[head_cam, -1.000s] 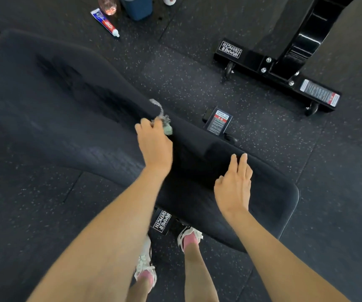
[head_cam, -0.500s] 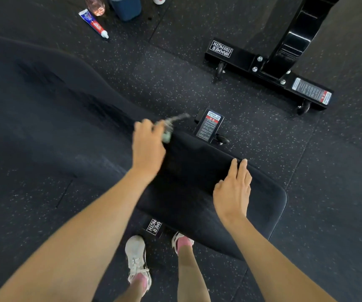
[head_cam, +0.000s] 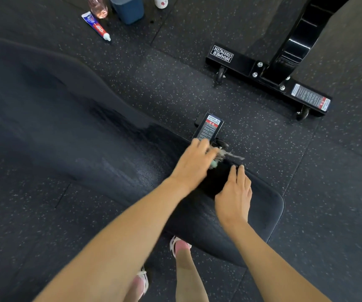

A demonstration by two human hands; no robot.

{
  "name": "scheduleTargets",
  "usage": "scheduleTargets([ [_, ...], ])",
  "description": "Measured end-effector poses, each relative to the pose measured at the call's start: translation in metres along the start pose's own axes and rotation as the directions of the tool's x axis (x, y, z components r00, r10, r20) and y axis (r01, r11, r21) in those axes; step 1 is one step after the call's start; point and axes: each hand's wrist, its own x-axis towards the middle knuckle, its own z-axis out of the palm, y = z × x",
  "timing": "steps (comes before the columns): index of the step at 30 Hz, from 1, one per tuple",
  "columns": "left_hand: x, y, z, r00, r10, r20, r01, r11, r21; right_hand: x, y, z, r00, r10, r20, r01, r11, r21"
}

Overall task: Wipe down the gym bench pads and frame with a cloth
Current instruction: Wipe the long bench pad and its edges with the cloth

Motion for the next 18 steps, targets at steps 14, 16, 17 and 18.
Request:
scheduleTargets([
  [14, 0.001, -0.026, -0.020, 0.969, -0.214, -0.120, 0.213, 0.977, -0.018, -0.003, -0.046, -0.001, 0.998, -0.020, 0.055, 0.020, 1.000, 0.000],
  [16, -0.003, -0.036, -0.022, 0.994, -0.099, -0.054, 0.098, 0.995, -0.024, -0.001, -0.060, 0.003, 0.999, -0.006, 0.048, 0.006, 1.000, 0.005],
  [17, -0.004, -0.047, -0.027, 0.997, -0.070, -0.023, 0.069, 0.997, -0.024, -0.001, -0.067, 0.005, 0.999, 0.007, 0.041, -0.008, 1.000, 0.012],
  [18, -0.004, -0.061, -0.034, 0.998, -0.063, 0.004, 0.063, 0.998, -0.017, -0.001, -0.076, 0.008, 0.999, 0.021, 0.032, -0.022, 1.000, 0.016],
])
